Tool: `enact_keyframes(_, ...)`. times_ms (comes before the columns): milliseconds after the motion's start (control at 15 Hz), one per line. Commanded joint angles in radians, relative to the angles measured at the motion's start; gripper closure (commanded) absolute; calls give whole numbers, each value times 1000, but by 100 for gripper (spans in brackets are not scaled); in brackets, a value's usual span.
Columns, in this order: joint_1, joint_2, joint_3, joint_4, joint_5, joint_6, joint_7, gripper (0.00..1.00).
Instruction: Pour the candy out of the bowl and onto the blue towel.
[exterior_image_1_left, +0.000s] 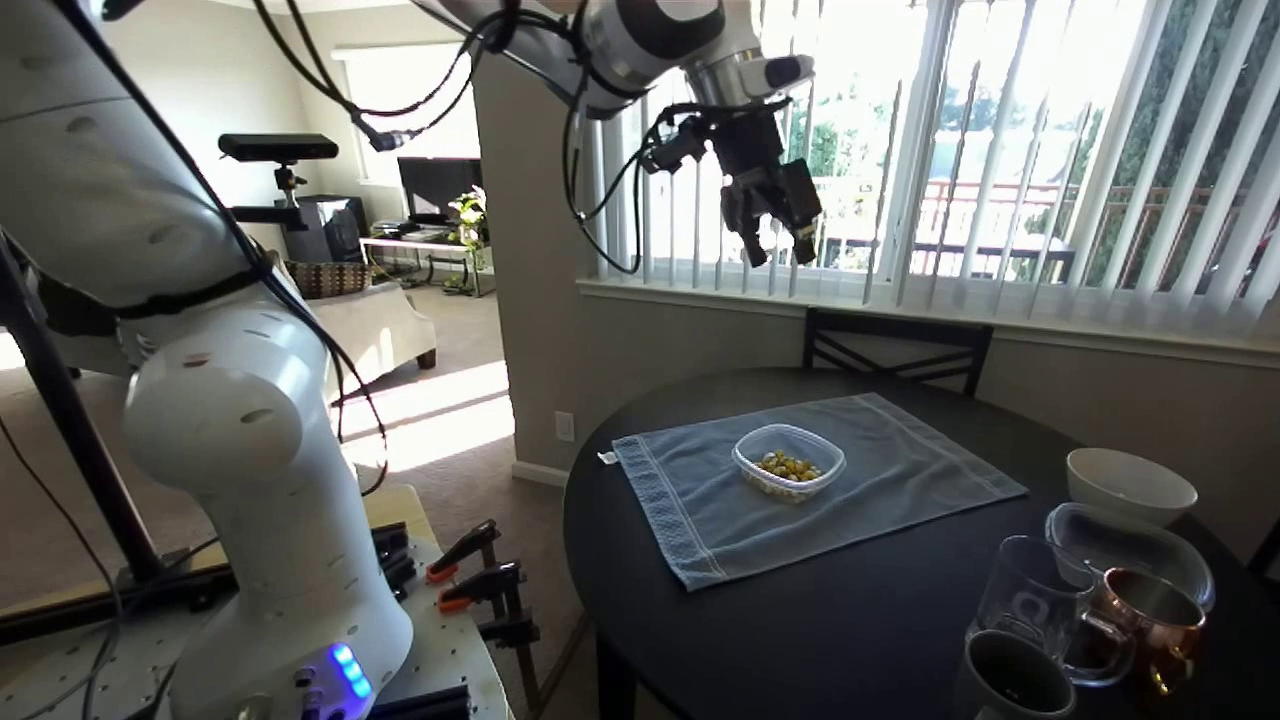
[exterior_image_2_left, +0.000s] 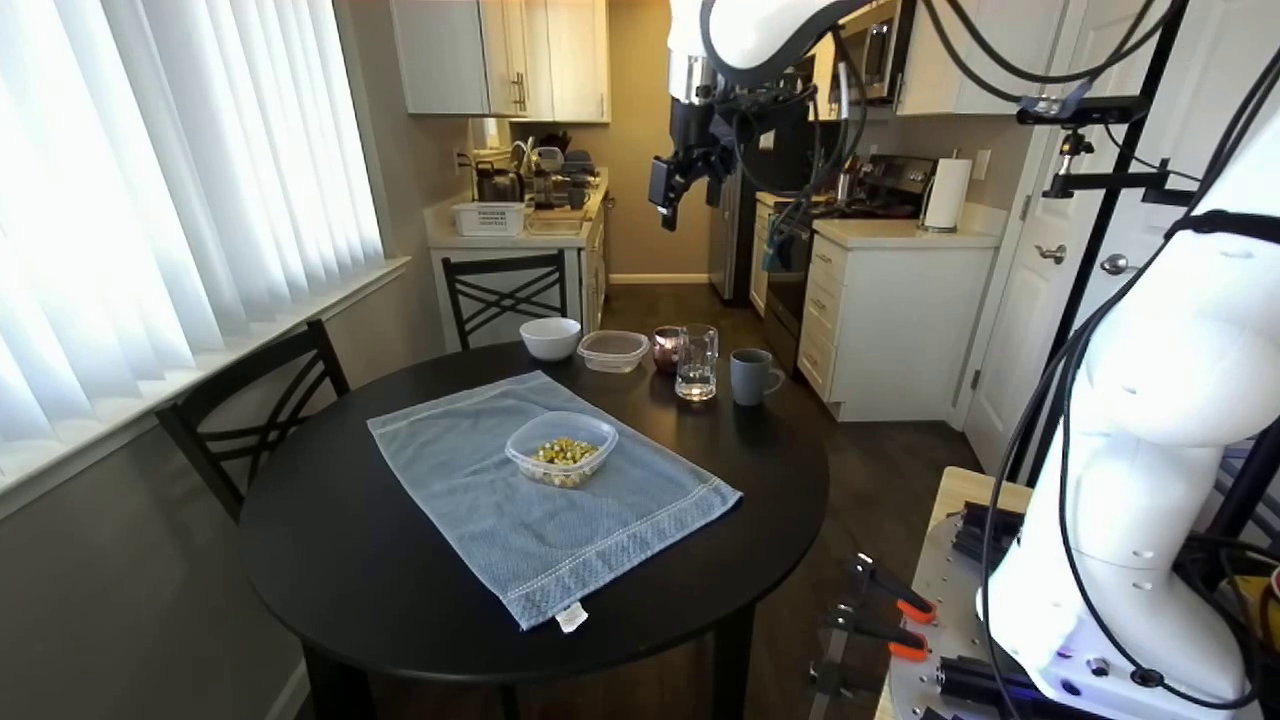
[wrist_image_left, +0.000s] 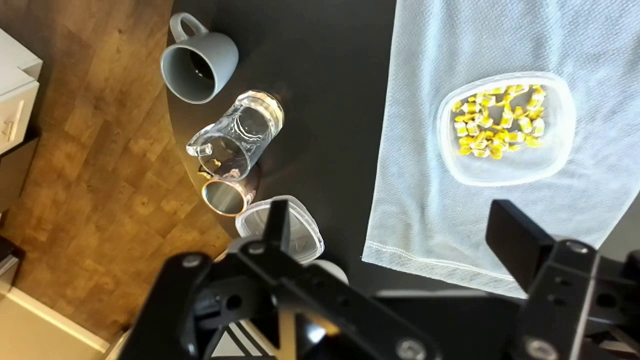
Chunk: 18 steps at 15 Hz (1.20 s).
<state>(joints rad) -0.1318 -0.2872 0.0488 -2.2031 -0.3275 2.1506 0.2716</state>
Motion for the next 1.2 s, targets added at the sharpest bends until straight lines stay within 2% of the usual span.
enact_keyframes(0, 17, 202, -37, 153, 20, 10, -57, 0)
enact_keyframes(133, 38, 308, -53, 231, 61, 35, -139, 0)
enact_keyframes(400, 46, 522, -56, 381, 216, 123, -395, 0)
enact_keyframes(467, 60, 422, -67, 291, 153, 107, -276, 0)
enact_keyframes(600, 63, 473, -71, 322, 164, 110, -290, 0)
enact_keyframes(1133, 63, 446, -73, 318, 163, 109, -290, 0)
